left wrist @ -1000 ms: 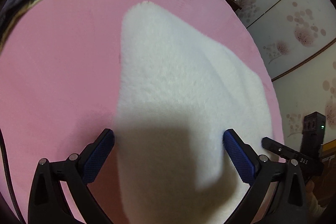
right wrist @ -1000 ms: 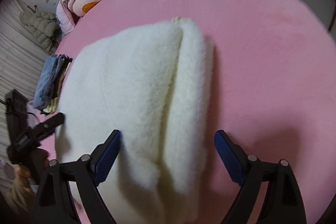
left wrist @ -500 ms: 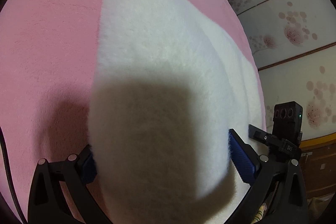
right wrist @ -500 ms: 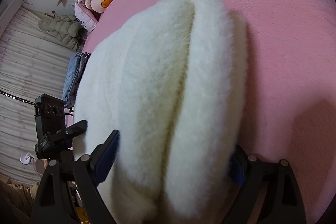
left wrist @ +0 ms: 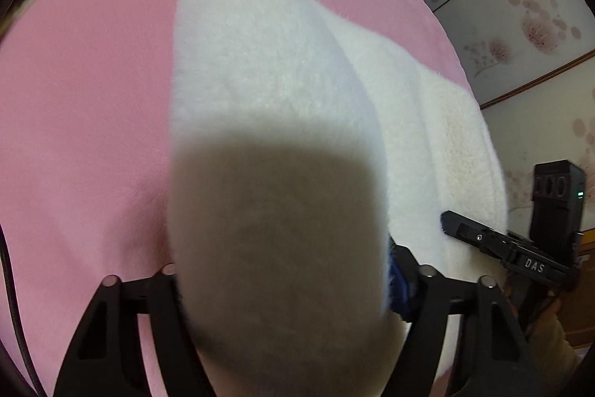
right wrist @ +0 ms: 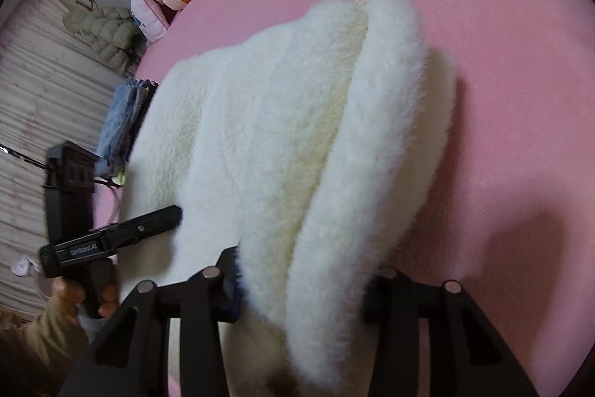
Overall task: Fold large clothes
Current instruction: 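Lift and carry the bundle with both grippers toward the folded jeans stack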
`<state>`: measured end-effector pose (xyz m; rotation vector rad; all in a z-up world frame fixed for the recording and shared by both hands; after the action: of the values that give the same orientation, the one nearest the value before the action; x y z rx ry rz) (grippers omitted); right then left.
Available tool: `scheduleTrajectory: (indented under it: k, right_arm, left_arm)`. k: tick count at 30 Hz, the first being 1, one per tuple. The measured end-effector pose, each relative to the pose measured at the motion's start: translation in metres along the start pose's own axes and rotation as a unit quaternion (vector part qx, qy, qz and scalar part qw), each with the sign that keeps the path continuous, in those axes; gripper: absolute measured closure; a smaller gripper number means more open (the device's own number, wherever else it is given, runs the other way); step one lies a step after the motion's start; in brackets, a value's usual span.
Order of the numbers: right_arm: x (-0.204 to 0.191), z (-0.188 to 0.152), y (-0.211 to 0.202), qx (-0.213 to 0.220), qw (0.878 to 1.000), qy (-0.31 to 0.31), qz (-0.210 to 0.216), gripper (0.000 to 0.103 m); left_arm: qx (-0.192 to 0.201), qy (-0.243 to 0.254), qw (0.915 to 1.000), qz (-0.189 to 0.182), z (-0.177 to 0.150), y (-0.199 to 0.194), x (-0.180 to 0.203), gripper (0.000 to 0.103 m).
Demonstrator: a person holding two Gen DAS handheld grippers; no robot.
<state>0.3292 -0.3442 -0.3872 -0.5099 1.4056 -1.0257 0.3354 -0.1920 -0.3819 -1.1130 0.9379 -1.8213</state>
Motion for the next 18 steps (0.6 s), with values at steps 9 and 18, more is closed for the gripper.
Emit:
scheduleTrajectory:
  k: [9,18]
  right_arm:
    - [-0.037,-0.05,-0.068,-0.008,1.0,-0.009,-0.024,0.064]
    - [-0.106,-0.114,-0.151,-0.006,0.999,-0.051,-0.013,0.064]
  left_arm:
    - [-0.019,0.016,0.9997,0.001,-0.024,-0.088,0.051,0.035]
    - [-0.005,0.007,0.9999,0.006,-0.042,-0.201,0.083,0.035]
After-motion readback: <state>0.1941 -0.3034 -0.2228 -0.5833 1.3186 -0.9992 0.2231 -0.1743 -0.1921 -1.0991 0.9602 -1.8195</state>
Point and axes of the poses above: each gripper's, at about its wrist camera, not at the fingertips, and y roughly the way its jaws point, x to its right, z to its top, the point moved 8 cm from there along y, roughly the way its jaws point, and after that the axes turned 15 degrees about y, right-handed, at the moved point
